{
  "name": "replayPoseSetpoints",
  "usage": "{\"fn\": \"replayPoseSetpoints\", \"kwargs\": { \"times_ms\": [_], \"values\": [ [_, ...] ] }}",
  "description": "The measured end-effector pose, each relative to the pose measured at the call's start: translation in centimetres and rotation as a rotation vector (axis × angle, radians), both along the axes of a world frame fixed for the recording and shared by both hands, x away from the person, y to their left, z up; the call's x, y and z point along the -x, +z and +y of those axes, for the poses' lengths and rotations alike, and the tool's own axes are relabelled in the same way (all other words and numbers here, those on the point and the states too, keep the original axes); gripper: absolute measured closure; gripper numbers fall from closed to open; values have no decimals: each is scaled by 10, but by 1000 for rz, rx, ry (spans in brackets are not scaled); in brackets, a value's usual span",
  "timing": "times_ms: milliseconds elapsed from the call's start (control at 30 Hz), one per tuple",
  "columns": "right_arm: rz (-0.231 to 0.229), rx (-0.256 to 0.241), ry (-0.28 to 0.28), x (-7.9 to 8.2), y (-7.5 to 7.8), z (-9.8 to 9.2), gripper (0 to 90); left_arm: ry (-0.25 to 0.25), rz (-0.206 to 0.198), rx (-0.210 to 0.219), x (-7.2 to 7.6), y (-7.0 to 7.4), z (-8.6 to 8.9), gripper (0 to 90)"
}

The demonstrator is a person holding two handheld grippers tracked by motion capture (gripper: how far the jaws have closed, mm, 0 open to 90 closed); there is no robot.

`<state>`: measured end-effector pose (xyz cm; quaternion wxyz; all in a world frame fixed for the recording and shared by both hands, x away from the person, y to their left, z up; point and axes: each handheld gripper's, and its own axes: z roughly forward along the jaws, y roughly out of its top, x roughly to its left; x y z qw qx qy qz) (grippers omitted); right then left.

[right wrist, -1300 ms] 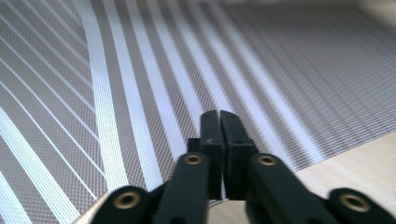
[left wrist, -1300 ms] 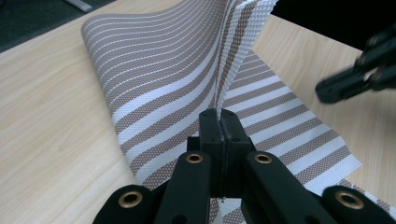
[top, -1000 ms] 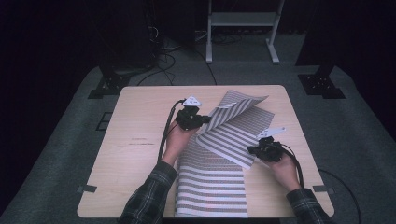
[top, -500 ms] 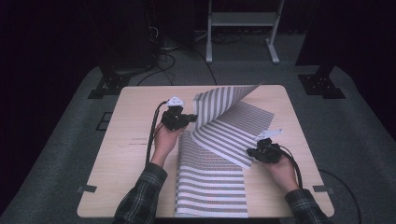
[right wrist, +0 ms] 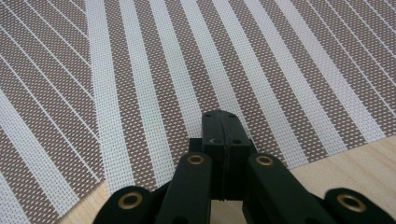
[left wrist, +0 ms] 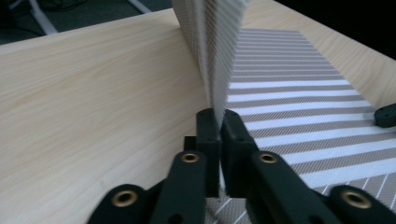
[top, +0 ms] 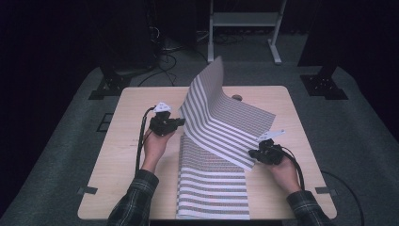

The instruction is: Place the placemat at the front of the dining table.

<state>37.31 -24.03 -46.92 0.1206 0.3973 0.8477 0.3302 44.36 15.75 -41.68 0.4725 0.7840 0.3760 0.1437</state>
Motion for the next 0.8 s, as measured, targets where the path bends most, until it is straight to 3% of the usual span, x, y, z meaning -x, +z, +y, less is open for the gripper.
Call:
{"fn": "replayPoseSetpoints", "kwargs": {
  "times_ms": [133, 333, 467, 667, 800],
  "values": [
    [4, -3, -1, 0, 0, 0, 899, 45, -11, -4, 9, -4, 17, 688],
    [13, -5, -6, -1, 0, 0, 899, 93, -32, -43, 16, -6, 41, 634],
    [6, 2, -3, -1, 1, 0, 899, 127, -29, -74, 3, -11, 58, 645],
    [12, -3, -7, -1, 0, 0, 899, 160, 5, -101, -19, -23, 70, 763],
    [-15, 32, -5, 2, 1, 4, 898, 170, 24, -138, -36, -31, 72, 787]
  ]
}}
